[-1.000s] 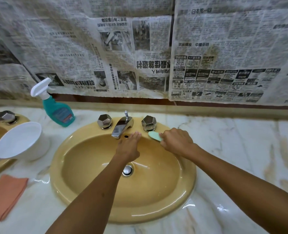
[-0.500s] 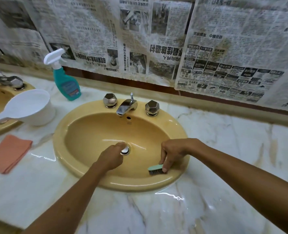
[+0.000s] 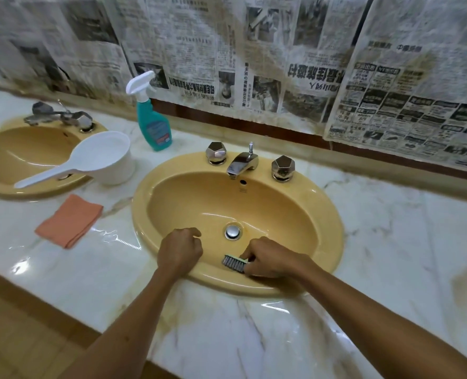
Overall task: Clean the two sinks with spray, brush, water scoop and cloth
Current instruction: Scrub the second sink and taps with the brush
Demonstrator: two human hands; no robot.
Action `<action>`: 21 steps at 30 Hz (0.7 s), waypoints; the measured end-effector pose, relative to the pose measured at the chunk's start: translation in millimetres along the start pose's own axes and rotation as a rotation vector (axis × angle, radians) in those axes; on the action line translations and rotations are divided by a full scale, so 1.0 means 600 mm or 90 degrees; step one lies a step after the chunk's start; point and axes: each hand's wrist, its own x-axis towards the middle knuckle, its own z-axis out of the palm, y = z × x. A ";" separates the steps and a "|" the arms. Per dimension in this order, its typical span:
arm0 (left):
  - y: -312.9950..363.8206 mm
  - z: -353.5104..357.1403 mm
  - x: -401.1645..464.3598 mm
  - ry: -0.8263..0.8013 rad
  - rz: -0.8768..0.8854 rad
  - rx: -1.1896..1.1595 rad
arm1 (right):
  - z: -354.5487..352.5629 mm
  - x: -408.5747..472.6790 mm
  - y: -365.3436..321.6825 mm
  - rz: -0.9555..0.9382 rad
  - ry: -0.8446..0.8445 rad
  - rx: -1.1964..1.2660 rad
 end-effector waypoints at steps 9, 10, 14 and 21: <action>0.000 0.002 -0.003 0.011 0.003 -0.014 | 0.006 -0.030 -0.013 0.112 0.022 -0.342; 0.000 0.002 -0.003 0.011 0.007 -0.012 | 0.012 -0.028 -0.023 0.128 0.027 -0.361; -0.008 0.007 0.000 0.011 0.017 -0.008 | 0.019 -0.008 -0.057 0.120 0.046 -0.241; -0.022 0.013 0.007 -0.007 0.088 -0.004 | 0.003 -0.038 -0.028 0.261 0.025 -0.361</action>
